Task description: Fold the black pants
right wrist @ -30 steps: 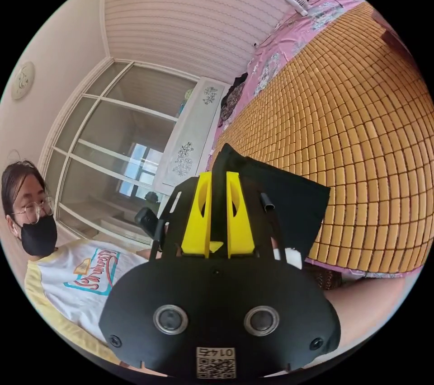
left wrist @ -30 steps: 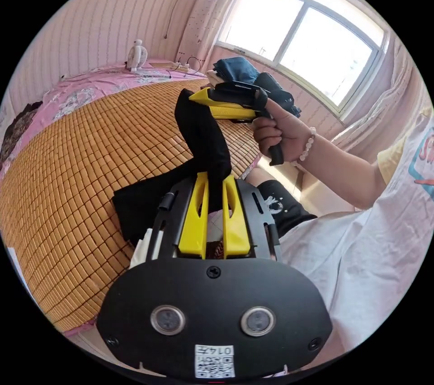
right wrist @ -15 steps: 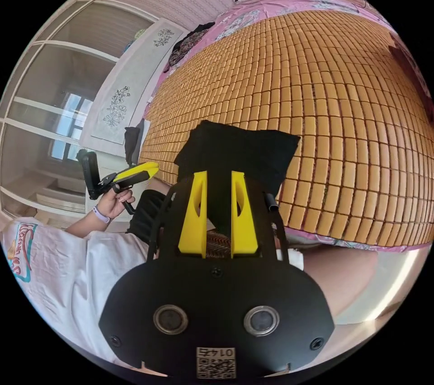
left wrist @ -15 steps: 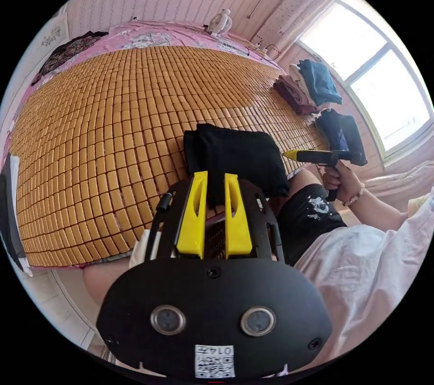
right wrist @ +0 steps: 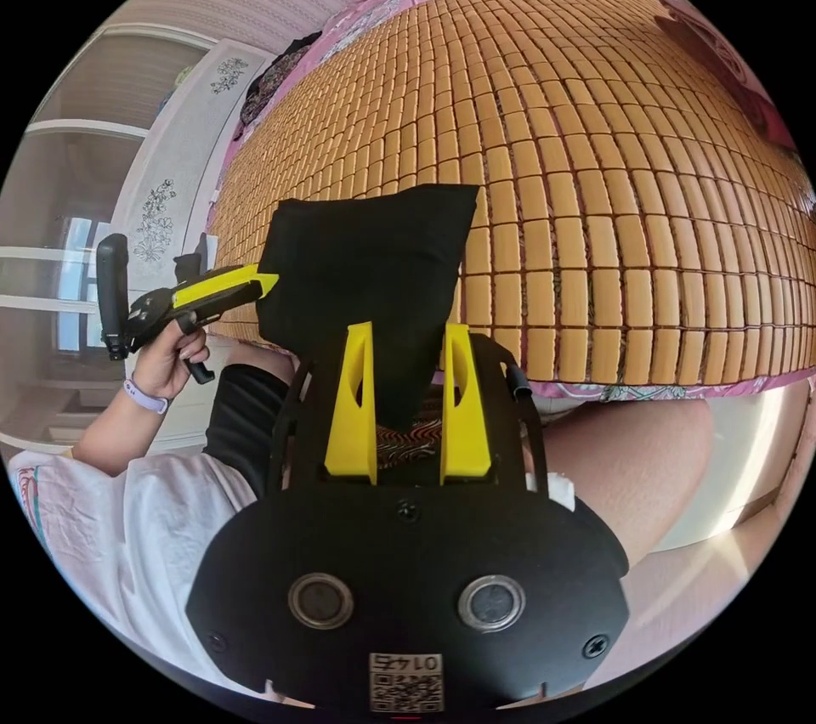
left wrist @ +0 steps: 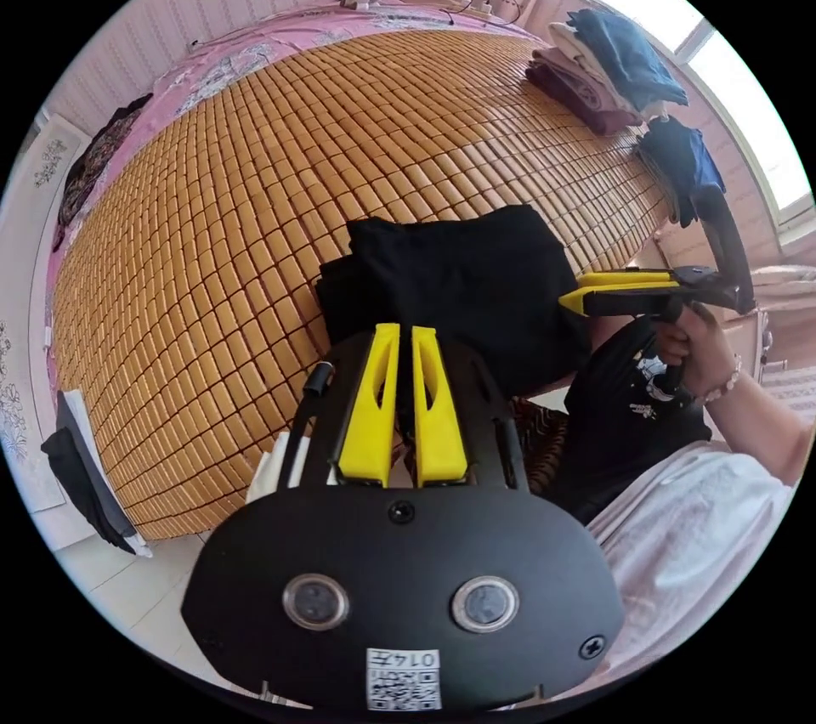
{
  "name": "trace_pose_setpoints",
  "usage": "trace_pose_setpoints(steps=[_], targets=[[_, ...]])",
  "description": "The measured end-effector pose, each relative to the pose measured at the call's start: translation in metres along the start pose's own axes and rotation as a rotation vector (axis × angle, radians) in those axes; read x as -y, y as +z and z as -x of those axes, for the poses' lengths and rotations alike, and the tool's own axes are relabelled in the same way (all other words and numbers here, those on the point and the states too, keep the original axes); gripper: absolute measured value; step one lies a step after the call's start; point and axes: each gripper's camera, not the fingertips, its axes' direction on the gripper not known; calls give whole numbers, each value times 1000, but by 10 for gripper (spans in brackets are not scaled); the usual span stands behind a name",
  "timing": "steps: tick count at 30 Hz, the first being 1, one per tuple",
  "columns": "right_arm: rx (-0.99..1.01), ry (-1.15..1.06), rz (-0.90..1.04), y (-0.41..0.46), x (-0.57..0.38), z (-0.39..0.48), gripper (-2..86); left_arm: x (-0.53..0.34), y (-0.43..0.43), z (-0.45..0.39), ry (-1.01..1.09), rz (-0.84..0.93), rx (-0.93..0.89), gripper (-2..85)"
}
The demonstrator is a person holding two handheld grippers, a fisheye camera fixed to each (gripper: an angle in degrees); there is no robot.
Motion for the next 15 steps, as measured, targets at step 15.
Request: trace_pose_setpoints(steps=[15], targets=[[54, -56, -67, -9, 8, 30, 109, -7, 33, 72, -288, 171, -4, -9]])
